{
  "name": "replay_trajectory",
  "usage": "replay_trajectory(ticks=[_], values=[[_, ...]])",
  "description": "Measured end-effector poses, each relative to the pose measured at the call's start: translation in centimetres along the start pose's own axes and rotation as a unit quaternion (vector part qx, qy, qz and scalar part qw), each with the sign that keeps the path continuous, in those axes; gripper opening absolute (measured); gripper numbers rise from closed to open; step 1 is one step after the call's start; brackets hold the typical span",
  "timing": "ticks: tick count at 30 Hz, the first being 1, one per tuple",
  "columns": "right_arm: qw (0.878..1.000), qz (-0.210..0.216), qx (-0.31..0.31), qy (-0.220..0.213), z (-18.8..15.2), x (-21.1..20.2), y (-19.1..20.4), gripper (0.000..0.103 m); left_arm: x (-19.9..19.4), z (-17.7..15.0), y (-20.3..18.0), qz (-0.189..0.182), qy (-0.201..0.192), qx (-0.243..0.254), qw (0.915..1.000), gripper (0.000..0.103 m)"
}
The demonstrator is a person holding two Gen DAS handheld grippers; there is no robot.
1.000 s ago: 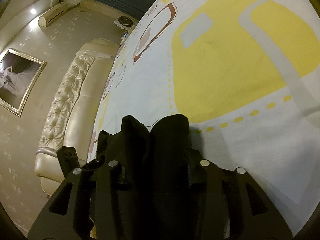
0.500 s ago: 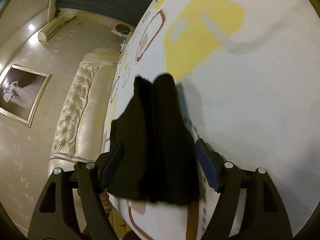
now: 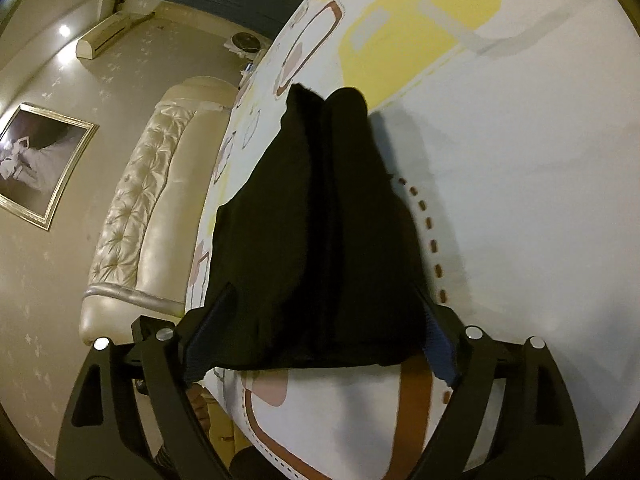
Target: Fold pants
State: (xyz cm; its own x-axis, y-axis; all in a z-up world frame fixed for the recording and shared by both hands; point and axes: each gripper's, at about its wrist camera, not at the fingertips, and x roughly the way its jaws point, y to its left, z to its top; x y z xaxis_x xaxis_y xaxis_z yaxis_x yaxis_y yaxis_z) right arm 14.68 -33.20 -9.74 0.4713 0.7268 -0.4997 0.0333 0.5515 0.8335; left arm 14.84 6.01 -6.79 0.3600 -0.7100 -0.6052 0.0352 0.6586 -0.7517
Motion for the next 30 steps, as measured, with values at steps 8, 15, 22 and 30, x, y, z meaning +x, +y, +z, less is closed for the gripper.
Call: replay_trajectory(ticks=[8, 15, 22, 30], values=[[0.999, -0.015, -0.011, 0.026, -0.4, 1.7, 0.3, 0.038, 0.4, -0.8, -1.0, 0.038, 0.004, 0.016, 0.9991, 0.048], [1.0, 0.012, -0.011, 0.023, -1.3, 0.1, 1.4, 0.033, -1.6, -1.5, -3.0, 0.076, -0.017, 0.046, 0.9959, 0.036], [0.999, 0.026, -0.009, 0.046, -3.9, -0.4, 2.0, 0.033, -3.4, -3.6, -3.1, 0.101, -0.019, 0.059, 0.993, 0.036], [0.998, 0.034, 0.009, 0.05, -5.5, 0.1, -0.4, 0.032, -3.0, -4.8, -1.6, 0.099, -0.04, 0.07, 0.9918, 0.038]])
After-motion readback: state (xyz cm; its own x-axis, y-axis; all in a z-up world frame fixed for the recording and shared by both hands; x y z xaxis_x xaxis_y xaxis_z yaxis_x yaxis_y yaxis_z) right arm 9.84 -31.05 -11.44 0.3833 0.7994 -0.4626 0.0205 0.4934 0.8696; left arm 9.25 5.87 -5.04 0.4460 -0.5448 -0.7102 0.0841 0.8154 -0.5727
